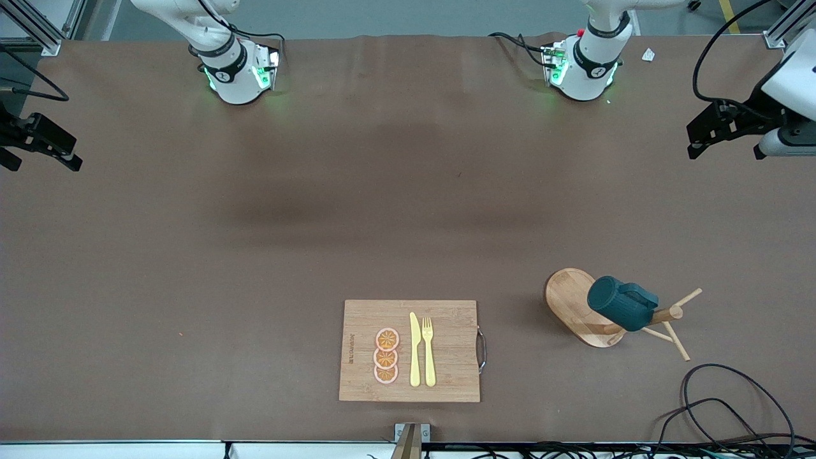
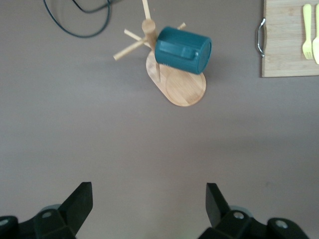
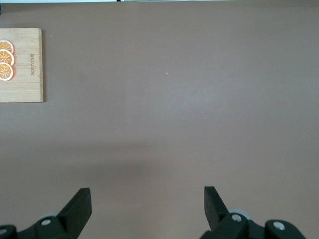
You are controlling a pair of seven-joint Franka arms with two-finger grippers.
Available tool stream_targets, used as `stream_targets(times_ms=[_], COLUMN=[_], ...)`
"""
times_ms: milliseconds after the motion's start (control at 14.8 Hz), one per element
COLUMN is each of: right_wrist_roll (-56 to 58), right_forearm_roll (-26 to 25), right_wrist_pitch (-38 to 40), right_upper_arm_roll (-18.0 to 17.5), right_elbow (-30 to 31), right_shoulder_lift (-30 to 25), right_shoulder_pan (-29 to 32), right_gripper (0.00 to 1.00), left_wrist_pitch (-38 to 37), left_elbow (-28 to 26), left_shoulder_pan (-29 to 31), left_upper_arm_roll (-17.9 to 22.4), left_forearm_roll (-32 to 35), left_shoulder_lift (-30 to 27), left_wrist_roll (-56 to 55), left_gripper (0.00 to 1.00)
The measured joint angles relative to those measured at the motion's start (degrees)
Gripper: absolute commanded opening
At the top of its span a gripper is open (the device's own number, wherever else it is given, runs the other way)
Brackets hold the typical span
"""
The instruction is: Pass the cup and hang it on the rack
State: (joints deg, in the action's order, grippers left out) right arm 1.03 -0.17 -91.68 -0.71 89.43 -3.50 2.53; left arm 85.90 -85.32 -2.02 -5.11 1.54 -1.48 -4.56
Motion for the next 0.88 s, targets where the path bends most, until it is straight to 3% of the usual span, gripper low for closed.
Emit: stream_targets(times_ms=[881], right_wrist_roll=[0.29], right_forearm_roll=[0.0], right_wrist_pitch=[0.0], right_upper_arm_roll=[0.28], right_elbow=[0.0], right_shoulder_lift=[0.18], right_shoulder_pan=[0.05], right_gripper=[1.0], left_wrist_pitch=[-0.82], left_elbow=[-1.49], left_shoulder_pan=[0.42], left_upper_arm_roll=[0.67], left_forearm_roll=[-1.07], left_shoulder_lift=[-0.07], left_wrist_roll=[-0.38], left_gripper=[1.0])
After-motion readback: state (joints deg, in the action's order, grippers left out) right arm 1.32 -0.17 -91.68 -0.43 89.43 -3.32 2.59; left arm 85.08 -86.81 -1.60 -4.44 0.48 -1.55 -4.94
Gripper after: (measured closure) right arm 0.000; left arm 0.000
